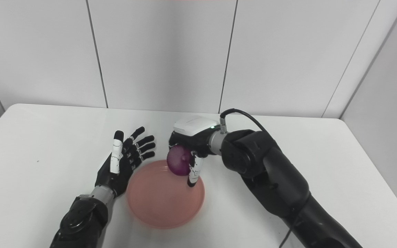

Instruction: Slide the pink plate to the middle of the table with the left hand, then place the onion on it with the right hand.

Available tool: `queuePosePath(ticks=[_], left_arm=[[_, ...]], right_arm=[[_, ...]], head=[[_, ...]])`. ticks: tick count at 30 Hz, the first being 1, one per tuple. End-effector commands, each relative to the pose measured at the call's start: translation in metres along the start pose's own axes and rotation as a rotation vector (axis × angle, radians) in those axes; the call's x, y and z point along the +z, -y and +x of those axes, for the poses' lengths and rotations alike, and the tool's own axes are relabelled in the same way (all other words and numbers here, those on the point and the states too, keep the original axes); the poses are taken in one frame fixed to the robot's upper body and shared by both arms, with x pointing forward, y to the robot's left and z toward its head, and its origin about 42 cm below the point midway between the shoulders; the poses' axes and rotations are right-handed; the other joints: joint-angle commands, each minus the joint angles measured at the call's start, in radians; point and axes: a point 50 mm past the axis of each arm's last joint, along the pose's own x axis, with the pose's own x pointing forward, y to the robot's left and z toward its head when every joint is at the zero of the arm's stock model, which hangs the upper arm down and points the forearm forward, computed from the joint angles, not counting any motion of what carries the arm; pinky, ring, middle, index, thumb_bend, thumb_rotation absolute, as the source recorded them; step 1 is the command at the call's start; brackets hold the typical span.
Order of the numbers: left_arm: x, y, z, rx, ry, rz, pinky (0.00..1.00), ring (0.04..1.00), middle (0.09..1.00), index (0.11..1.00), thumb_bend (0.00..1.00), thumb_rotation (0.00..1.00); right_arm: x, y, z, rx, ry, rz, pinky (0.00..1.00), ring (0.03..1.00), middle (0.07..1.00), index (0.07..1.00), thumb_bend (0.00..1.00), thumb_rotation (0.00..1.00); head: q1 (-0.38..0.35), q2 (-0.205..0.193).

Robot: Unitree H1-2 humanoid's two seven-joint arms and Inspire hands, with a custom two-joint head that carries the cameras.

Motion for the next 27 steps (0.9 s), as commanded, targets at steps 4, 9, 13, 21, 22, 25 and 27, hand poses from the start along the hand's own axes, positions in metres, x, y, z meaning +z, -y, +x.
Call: queuePosePath(ticks=[4,9,13,21,22,25,27], left_arm=[[-0.025,0.004,-0.007,0.026,-0.114,-0.016,0.8,0.827,0.819,0.899,0.78,1.0],[-0.025,0.002,-0.008,0.037,-0.107,-0.016,0.8,0.829,0.817,0.898,0.79,1.0],[-0.024,0.001,-0.009,0.042,-0.106,-0.013,0.8,0.827,0.813,0.894,0.8,1.0],[-0.025,0.001,-0.009,0.038,-0.109,-0.014,0.8,0.825,0.816,0.895,0.8,1.0],[-0.025,0.001,-0.009,0.039,-0.109,-0.015,0.8,0.825,0.815,0.894,0.8,1.0],[-0.025,0.002,-0.009,0.038,-0.108,-0.024,0.8,0.827,0.815,0.897,0.8,1.0],[-0.025,0.002,-0.009,0.037,-0.109,-0.025,0.8,0.826,0.816,0.901,0.79,1.0]], right_arm=[[0.013,0.018,0.005,-0.035,0.014,-0.015,0.34,0.412,0.467,0.509,0.53,0.0],[0.012,-0.002,0.018,0.008,-0.001,-0.011,0.36,0.444,0.45,0.523,0.53,0.0],[0.008,-0.014,0.024,0.042,-0.014,-0.015,0.39,0.477,0.456,0.524,0.53,0.0],[0.004,-0.028,0.033,0.082,-0.032,-0.014,0.38,0.461,0.457,0.528,0.52,0.0],[0.004,-0.029,0.034,0.084,-0.033,-0.015,0.38,0.453,0.456,0.529,0.52,0.0],[0.004,-0.032,0.034,0.086,-0.03,-0.014,0.37,0.445,0.452,0.531,0.52,0.0],[0.004,-0.033,0.033,0.087,-0.029,-0.008,0.38,0.458,0.456,0.529,0.52,0.0]], head=[[0.008,0.002],[0.011,0.005],[0.011,0.008],[0.009,0.004],[0.008,0.004],[0.008,0.004],[0.007,0.006]])
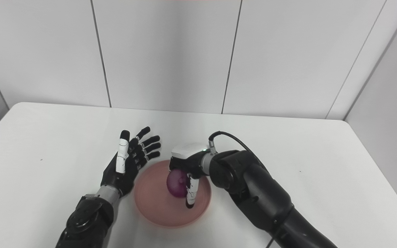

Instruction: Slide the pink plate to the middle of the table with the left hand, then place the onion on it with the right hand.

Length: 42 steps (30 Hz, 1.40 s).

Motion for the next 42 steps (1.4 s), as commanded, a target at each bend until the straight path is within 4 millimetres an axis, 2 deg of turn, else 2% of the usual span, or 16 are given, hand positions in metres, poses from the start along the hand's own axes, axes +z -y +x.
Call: queuePosePath(ticks=[1,7,8,9,10,12,17,22,33,38,42], left_arm=[[-0.025,-0.004,-0.01,0.033,-0.113,-0.015,0.8,0.825,0.814,0.9,0.79,1.0],[-0.025,-0.003,-0.009,0.034,-0.116,-0.018,0.8,0.826,0.817,0.9,0.79,1.0],[-0.026,-0.003,-0.009,0.032,-0.116,-0.019,0.81,0.828,0.819,0.902,0.79,1.0],[-0.026,-0.003,-0.009,0.031,-0.116,-0.019,0.81,0.827,0.82,0.904,0.79,1.0],[-0.026,-0.003,-0.009,0.03,-0.117,-0.019,0.8,0.825,0.819,0.903,0.78,1.0],[-0.027,-0.003,-0.009,0.03,-0.116,-0.018,0.8,0.824,0.819,0.904,0.78,1.0],[-0.028,-0.001,-0.008,0.03,-0.117,-0.016,0.79,0.821,0.815,0.896,0.78,1.0],[-0.028,0.0,-0.007,0.029,-0.119,-0.025,0.79,0.818,0.816,0.901,0.78,1.0],[-0.03,0.0,-0.006,0.033,-0.122,-0.03,0.79,0.824,0.821,0.899,0.77,1.0],[-0.031,0.0,-0.006,0.031,-0.125,-0.022,0.79,0.821,0.816,0.894,0.77,1.0],[-0.03,-0.001,-0.006,0.023,-0.124,-0.026,0.79,0.826,0.818,0.9,0.77,1.0]], right_arm=[[0.002,0.016,-0.007,-0.061,0.02,-0.037,0.39,0.472,0.461,0.526,0.52,0.0],[0.001,0.015,-0.008,-0.075,0.042,-0.026,0.42,0.497,0.471,0.522,0.53,0.01],[0.0,0.015,-0.008,-0.079,0.046,-0.025,0.42,0.502,0.531,0.51,0.52,0.08],[-0.001,0.015,-0.008,-0.083,0.048,-0.021,0.44,0.523,0.584,0.607,0.71,0.18],[-0.001,0.016,-0.008,-0.085,0.05,-0.017,0.46,0.544,0.619,0.66,0.81,0.25],[-0.002,0.017,-0.009,-0.084,0.052,-0.006,0.47,0.551,0.632,0.678,0.85,0.28],[-0.004,0.021,-0.013,-0.077,0.072,0.03,0.62,0.732,0.784,0.743,0.98,0.42],[-0.005,0.027,-0.017,-0.074,0.108,0.077,0.67,0.781,0.822,0.768,1.0,0.47],[0.0,0.048,-0.036,-0.092,0.14,0.11,0.74,0.863,0.883,0.775,1.0,0.43],[-0.006,0.061,-0.049,-0.143,0.157,0.105,0.69,0.805,0.83,0.757,1.0,0.41],[-0.013,0.067,-0.06,-0.287,0.17,0.107,0.68,0.774,0.796,0.738,1.0,0.44]], head=[[0.001,0.001],[-0.001,0.0],[-0.003,-0.002],[-0.003,-0.002],[-0.004,-0.003],[-0.004,-0.003],[-0.002,-0.002],[-0.003,-0.002],[-0.007,-0.003],[-0.008,-0.002],[-0.011,-0.002]])
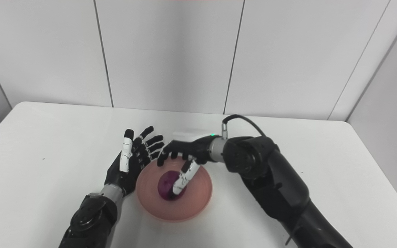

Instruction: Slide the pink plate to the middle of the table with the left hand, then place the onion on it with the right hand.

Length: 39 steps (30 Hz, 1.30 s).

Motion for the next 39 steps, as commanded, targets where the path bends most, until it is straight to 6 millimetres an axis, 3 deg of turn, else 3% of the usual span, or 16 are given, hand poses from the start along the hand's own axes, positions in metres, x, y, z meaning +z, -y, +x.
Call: queuePosePath(ticks=[1,2,4,9,14,16,19,26,30,39], left_arm=[[-0.028,-0.005,-0.01,0.028,-0.119,-0.016,0.79,0.826,0.818,0.899,0.77,1.0],[-0.028,-0.005,-0.01,0.03,-0.118,-0.014,0.79,0.826,0.817,0.898,0.77,1.0],[-0.028,-0.006,-0.009,0.031,-0.117,-0.015,0.8,0.829,0.826,0.897,0.76,1.0],[-0.027,-0.007,-0.01,0.029,-0.115,-0.018,0.81,0.836,0.831,0.905,0.77,1.0],[-0.026,-0.006,-0.011,0.034,-0.113,-0.017,0.81,0.838,0.835,0.909,0.77,1.0],[-0.025,-0.007,-0.011,0.037,-0.114,-0.015,0.81,0.835,0.831,0.907,0.77,1.0],[-0.026,-0.008,-0.011,0.039,-0.115,-0.012,0.81,0.836,0.829,0.909,0.78,1.0],[-0.026,-0.008,-0.011,0.038,-0.115,-0.013,0.8,0.834,0.828,0.908,0.78,1.0],[-0.026,-0.008,-0.011,0.049,-0.114,-0.001,0.81,0.836,0.827,0.907,0.79,1.0],[-0.025,-0.009,-0.011,0.051,-0.112,0.006,0.82,0.838,0.826,0.899,0.79,1.0]], right_arm=[[0.003,0.028,-0.016,-0.191,0.036,-0.054,0.64,0.728,0.761,0.752,1.0,0.52],[0.001,0.029,-0.019,-0.244,0.028,-0.057,0.62,0.712,0.75,0.756,1.0,0.55],[-0.002,0.029,-0.022,-0.32,0.016,-0.055,0.68,0.747,0.775,0.79,1.0,0.69],[-0.012,0.02,-0.023,-0.469,0.032,0.025,0.61,0.72,0.77,0.791,1.0,0.74],[-0.028,0.001,-0.017,-0.578,0.02,0.267,0.61,0.746,0.809,0.813,0.9,0.82],[-0.037,-0.008,-0.014,-0.614,0.02,0.371,0.66,0.787,0.834,0.833,0.91,0.93],[-0.047,-0.023,-0.006,-0.684,0.055,0.589,0.72,0.816,0.835,0.841,0.94,0.99],[-0.054,-0.053,0.009,-0.672,0.172,1.013,0.83,0.857,0.887,0.894,0.93,1.0],[-0.057,-0.07,0.015,-0.665,0.159,1.119,0.88,0.874,0.876,0.884,0.95,1.0],[-0.069,-0.104,0.025,-0.615,0.11,1.254,0.89,0.869,0.853,0.849,0.97,1.0]], head=[[-0.001,0.001],[-0.003,-0.001],[-0.004,-0.002],[-0.007,-0.004],[-0.007,-0.002],[-0.007,-0.001],[-0.008,-0.002],[-0.006,-0.006],[-0.004,-0.005],[-0.003,-0.004]])
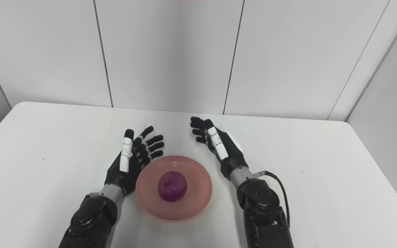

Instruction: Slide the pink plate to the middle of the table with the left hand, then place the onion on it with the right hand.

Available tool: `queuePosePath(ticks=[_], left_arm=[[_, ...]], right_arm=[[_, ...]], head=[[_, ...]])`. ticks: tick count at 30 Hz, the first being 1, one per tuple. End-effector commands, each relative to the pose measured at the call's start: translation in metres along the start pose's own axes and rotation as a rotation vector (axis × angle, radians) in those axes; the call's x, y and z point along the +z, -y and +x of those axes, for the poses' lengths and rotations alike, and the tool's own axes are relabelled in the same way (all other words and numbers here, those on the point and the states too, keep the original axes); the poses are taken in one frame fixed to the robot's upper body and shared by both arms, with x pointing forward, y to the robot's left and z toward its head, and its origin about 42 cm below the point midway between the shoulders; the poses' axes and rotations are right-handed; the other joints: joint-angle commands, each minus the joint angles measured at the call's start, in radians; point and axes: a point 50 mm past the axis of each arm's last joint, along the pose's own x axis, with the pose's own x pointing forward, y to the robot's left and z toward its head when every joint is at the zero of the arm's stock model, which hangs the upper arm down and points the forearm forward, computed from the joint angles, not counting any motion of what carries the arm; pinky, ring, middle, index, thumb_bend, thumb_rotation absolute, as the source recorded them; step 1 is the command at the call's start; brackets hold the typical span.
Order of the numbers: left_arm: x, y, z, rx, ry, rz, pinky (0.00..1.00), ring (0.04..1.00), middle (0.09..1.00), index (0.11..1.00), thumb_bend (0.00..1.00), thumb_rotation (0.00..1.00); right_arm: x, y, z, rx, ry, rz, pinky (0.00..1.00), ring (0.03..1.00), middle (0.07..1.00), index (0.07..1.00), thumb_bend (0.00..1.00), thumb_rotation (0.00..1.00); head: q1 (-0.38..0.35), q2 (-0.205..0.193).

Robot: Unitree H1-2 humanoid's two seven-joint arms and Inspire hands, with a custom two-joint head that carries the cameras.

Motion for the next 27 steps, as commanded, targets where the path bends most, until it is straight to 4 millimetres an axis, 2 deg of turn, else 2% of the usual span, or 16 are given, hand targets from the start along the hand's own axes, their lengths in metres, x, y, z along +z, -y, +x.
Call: queuePosePath(ticks=[1,4,9,14,23,27], left_arm=[[-0.026,-0.008,-0.011,0.047,-0.113,0.004,0.82,0.833,0.823,0.899,0.79,1.0],[-0.025,-0.008,-0.011,0.046,-0.112,0.0,0.81,0.824,0.814,0.895,0.79,1.0],[-0.024,-0.009,-0.01,0.048,-0.109,0.009,0.8,0.82,0.81,0.893,0.79,1.0],[-0.024,-0.009,-0.01,0.051,-0.109,0.005,0.81,0.823,0.811,0.896,0.79,1.0],[-0.024,-0.007,-0.01,0.048,-0.112,0.009,0.8,0.823,0.813,0.895,0.79,1.0],[-0.024,-0.009,-0.01,0.048,-0.109,0.013,0.81,0.823,0.812,0.896,0.79,1.0]], right_arm=[[0.012,-0.001,0.005,-0.002,0.036,0.023,0.89,0.876,0.86,0.861,0.97,1.0],[0.002,-0.003,0.004,0.011,0.029,0.028,0.91,0.89,0.873,0.884,0.96,1.0],[-0.01,-0.007,0.003,0.02,0.026,-0.012,0.87,0.872,0.862,0.872,0.95,1.0],[-0.016,-0.005,0.002,0.019,0.015,-0.021,0.91,0.883,0.865,0.872,0.94,1.0],[-0.028,-0.01,-0.002,0.032,0.004,0.0,0.88,0.861,0.837,0.857,0.91,1.0],[-0.031,-0.012,-0.003,0.032,0.001,0.002,0.89,0.872,0.853,0.865,0.91,1.0]], head=[[0.0,0.001],[0.005,-0.001],[0.004,0.0],[0.003,0.001],[0.004,0.003],[0.004,0.003]])
